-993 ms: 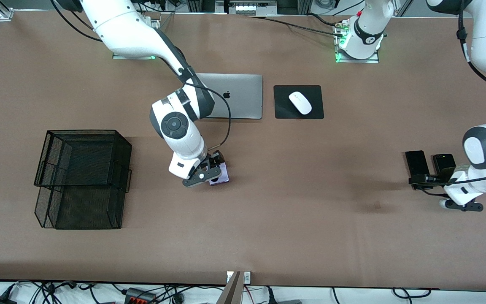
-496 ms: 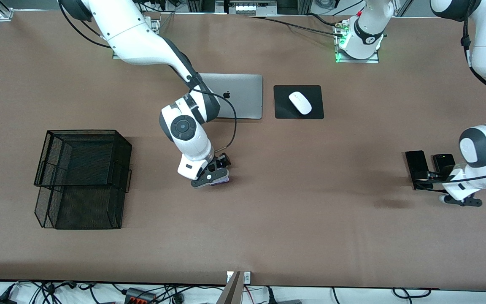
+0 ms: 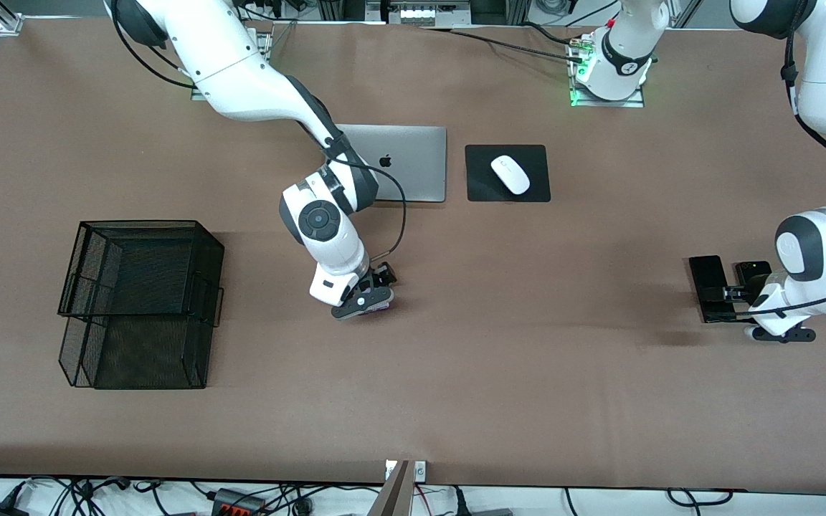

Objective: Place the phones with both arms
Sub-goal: 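Grasp the black bar phone with the left gripper, then carry the white phone and black phone with the right and left grippers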

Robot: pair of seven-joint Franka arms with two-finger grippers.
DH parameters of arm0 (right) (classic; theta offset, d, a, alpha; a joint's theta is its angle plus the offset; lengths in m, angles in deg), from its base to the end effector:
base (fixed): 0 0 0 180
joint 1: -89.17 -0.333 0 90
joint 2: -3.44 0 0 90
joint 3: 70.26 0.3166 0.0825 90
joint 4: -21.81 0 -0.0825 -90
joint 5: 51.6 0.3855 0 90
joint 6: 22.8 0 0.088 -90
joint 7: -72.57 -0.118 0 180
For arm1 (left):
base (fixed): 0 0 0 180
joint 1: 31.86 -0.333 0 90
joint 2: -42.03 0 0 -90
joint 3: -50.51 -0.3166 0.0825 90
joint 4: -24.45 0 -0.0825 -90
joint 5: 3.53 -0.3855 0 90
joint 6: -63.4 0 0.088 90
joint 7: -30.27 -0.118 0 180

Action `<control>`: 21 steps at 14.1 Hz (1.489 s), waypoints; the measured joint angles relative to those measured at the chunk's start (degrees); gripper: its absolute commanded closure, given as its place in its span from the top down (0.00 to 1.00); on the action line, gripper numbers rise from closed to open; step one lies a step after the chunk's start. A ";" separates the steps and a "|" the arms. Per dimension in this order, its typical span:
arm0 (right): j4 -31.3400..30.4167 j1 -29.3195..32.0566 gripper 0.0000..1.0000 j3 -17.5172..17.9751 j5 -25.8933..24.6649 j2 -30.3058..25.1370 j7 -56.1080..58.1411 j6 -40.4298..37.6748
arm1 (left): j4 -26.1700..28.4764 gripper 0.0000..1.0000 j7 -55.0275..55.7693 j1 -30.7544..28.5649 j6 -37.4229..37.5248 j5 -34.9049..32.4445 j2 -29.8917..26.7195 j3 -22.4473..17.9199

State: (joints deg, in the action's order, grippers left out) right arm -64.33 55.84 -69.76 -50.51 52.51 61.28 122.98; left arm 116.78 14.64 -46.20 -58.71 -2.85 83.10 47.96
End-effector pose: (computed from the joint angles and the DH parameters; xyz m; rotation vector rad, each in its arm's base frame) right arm 0.6084 0.4063 0.1628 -2.9904 -0.5674 -0.2492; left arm 0.6424 0.1914 0.1800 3.0918 0.0328 -0.3014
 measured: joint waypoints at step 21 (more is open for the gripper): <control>1.46 -0.04 0.32 -0.34 -0.05 0.47 -1.42 -0.44 | 0.98 0.38 1.81 1.47 1.27 2.51 1.93 -1.61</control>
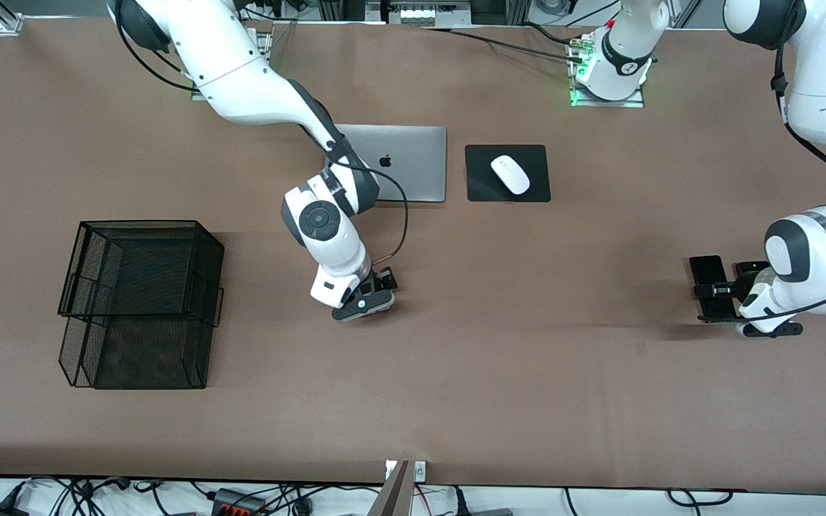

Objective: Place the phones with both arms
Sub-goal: 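Carry the white phone and black phone with the right and left grippers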

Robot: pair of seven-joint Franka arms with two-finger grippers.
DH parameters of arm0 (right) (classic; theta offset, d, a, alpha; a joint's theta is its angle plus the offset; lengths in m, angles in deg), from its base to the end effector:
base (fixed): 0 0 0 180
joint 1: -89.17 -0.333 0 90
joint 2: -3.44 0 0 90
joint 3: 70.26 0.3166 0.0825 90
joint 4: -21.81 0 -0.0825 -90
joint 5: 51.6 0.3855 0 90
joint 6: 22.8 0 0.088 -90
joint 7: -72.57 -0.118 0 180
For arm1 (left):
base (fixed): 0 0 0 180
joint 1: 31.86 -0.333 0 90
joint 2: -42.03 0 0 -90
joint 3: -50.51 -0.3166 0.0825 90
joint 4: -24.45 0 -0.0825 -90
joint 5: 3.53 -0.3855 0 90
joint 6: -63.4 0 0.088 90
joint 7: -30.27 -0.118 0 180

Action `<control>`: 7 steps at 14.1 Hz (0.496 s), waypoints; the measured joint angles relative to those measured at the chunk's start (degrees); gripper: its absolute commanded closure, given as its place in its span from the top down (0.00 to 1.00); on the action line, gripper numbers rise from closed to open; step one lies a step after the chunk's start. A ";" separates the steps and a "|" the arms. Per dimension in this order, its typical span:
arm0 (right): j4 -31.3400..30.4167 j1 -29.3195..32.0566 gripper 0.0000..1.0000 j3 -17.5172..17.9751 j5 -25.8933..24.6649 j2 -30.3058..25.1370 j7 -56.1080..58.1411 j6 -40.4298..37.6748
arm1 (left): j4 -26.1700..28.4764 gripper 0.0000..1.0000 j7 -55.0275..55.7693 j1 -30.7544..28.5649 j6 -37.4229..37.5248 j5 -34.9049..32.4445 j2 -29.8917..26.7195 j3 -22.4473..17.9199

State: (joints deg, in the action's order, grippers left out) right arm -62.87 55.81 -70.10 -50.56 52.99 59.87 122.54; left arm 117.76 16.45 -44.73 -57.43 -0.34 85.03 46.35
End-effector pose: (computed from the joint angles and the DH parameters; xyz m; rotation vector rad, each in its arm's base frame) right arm 0.6149 0.4068 0.1670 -2.9955 -0.5270 -0.2638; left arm 0.6291 0.1855 0.1503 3.0500 0.1194 -0.3996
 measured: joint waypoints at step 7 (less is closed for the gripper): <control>1.75 7.51 0.32 -3.49 0.01 -14.93 -0.22 -27.21 | -3.82 0.27 5.16 4.69 14.26 6.94 -1.25 0.44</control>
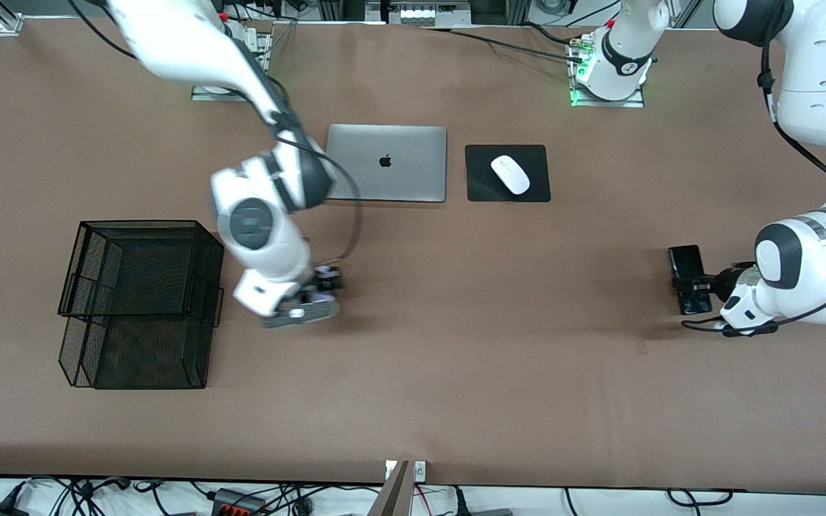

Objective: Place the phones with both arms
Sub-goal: 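Carry the white phone and black phone with the right and left grippers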

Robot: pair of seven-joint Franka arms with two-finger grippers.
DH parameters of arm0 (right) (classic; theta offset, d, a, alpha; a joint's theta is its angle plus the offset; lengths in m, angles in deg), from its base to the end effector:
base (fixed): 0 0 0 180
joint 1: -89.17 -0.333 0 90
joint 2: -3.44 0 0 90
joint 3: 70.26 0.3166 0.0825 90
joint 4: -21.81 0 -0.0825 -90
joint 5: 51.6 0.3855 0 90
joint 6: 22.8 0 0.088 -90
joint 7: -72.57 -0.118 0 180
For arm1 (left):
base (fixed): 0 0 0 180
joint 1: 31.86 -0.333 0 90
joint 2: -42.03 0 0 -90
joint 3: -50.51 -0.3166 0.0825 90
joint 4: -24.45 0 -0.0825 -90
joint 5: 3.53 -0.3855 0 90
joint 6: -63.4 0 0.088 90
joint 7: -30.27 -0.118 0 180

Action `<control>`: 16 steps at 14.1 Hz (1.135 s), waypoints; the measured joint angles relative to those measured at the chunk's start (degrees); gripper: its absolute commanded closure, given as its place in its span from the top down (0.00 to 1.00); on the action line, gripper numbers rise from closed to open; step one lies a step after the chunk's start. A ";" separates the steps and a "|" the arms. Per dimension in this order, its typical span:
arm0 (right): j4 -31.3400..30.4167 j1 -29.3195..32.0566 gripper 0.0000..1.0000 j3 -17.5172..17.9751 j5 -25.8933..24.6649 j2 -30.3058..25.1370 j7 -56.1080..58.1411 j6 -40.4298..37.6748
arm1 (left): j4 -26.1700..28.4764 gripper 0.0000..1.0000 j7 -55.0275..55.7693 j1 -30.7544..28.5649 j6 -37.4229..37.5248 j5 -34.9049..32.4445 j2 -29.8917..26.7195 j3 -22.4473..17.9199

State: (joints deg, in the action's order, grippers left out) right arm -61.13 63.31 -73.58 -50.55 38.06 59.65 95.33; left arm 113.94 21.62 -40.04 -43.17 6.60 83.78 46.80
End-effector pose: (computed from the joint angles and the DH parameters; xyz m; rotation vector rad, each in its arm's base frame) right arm 0.6589 0.2824 0.3249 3.1177 0.2653 0.0243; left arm 0.6383 0.1145 0.1794 2.8922 0.1983 -0.5902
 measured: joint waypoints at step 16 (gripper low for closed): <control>-12.36 29.21 0.36 -0.25 -0.20 -10.28 12.22 -13.10 | -17.34 0.25 36.37 37.86 -4.77 26.65 2.28 0.06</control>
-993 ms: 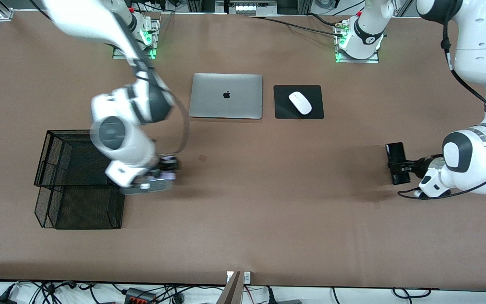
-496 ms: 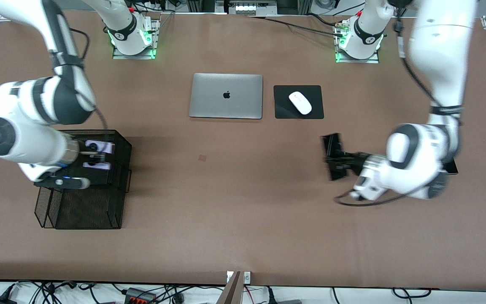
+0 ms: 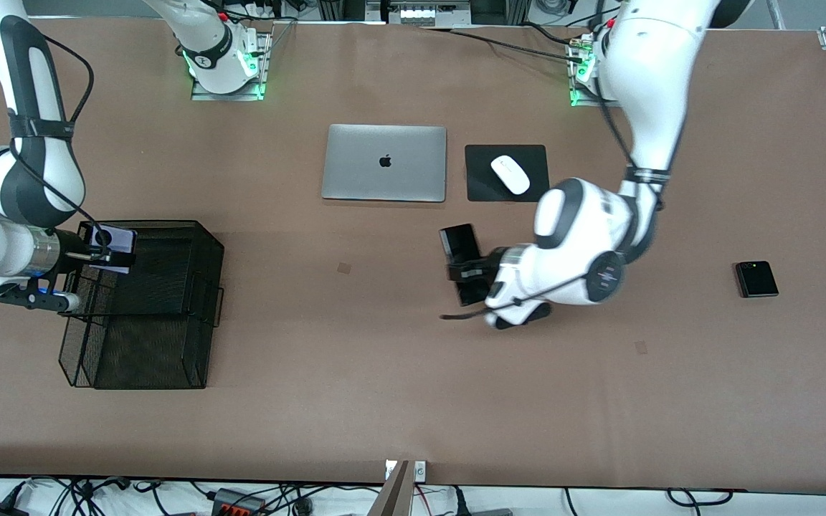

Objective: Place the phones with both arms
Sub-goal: 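Carry the white phone and black phone with the right and left grippers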

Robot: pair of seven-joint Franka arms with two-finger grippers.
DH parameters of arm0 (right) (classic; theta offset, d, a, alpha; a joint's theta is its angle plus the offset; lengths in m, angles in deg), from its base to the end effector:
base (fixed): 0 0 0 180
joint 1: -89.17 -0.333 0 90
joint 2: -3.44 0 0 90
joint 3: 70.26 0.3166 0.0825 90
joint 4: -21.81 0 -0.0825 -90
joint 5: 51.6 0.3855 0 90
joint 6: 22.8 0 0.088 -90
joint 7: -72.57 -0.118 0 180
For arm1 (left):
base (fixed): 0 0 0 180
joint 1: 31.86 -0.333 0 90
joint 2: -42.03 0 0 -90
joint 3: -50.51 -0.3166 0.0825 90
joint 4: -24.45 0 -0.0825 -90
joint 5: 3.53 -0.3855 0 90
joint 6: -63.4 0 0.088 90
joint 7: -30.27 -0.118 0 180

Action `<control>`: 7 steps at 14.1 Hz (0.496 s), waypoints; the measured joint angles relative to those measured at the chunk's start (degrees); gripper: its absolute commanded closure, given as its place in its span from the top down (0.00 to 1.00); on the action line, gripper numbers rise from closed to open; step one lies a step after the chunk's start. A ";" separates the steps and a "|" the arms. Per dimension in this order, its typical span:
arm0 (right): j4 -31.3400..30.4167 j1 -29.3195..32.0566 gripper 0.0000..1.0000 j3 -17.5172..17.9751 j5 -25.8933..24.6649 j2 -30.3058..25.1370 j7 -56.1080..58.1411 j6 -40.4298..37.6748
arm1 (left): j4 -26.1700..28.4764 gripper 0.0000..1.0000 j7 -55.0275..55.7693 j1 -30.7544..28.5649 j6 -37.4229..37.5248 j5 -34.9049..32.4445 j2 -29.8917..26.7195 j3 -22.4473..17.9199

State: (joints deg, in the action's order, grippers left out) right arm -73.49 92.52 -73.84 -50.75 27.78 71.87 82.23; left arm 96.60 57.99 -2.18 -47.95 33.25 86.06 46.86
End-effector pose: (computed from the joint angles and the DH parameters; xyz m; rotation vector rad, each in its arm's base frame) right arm 0.6328 -0.0720 0.3326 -3.1077 0.2126 0.3984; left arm 0.6442 -0.3795 0.2949 2.6359 0.3687 -0.4305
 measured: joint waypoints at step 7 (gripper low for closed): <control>-3.84 3.00 0.99 0.01 -0.18 1.78 10.11 11.56 | -12.85 0.25 8.20 11.70 -24.67 0.68 12.53 -0.86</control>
State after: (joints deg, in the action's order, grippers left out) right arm -77.32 95.52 -73.82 -50.93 29.56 81.98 93.79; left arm 83.75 66.19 9.53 -72.62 33.92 98.58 46.00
